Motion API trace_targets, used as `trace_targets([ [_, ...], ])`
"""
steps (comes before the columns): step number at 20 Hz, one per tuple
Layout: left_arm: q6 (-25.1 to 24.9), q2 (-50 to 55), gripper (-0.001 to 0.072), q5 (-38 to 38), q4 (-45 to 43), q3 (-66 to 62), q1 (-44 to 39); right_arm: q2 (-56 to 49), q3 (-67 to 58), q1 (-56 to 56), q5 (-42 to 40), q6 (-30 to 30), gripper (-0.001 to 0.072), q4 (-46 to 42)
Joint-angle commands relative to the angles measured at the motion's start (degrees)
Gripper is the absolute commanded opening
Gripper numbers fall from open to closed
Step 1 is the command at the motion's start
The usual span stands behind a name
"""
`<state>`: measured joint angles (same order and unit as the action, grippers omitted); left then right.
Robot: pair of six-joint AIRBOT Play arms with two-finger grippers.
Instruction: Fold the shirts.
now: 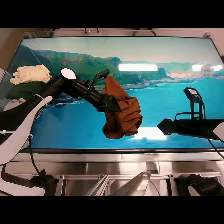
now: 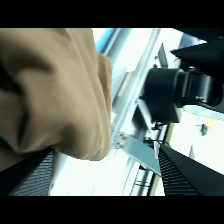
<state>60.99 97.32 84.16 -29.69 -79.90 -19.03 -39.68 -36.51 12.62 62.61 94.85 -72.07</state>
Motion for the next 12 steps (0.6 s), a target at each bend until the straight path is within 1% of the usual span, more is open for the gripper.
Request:
trace_targets([
  [1,2.6,-0.3,0.0716,6.4,-3.9,-4.7,5.2,-0.9,-1.2,0.0,0.2,-4.3,0.0484,6.4],
  [2,4.7,-0.3,0.0716,8.2,-6.6,-5.2,7.3,-2.4,-1.2,0.0,-0.5,-7.5,0.0484,9.9],
  [4,5.8,-0.3,0.0716,9.3,-12.0,-1.8,10.1,-7.7,-1.2,0.1,-1.6,-14.5,0.0484,16.7],
  [5,6.0,-0.3,0.0716,8.4,-13.4,1.8,11.0,-11.3,-1.2,0.1,-2.4,-18.7,0.0484,21.0],
  [7,5.7,-0.2,0.0716,3.0,-13.4,10.4,11.5,-18.4,-1.2,0.1,-3.3,-29.8,0.0483,32.9],
  [8,4.8,-0.2,0.0715,-0.2,-13.4,14.3,11.5,-21.9,-1.2,0.4,-3.4,-35.3,0.0482,40.6],
  [9,4.0,-0.2,0.0715,-3.3,-13.7,18.0,11.5,-24.8,-1.2,1.0,-3.5,-39.9,0.0481,46.3],
  [11,3.4,0.4,0.0715,-6.3,-14.2,22.8,11.1,-30.0,-1.2,2.8,-5.2,-44.8,0.0481,53.6],
  [12,2.8,1.0,0.0715,-7.0,-14.1,24.3,11.1,-32.2,-1.2,4.0,-6.7,-45.6,0.0481,55.1],
])
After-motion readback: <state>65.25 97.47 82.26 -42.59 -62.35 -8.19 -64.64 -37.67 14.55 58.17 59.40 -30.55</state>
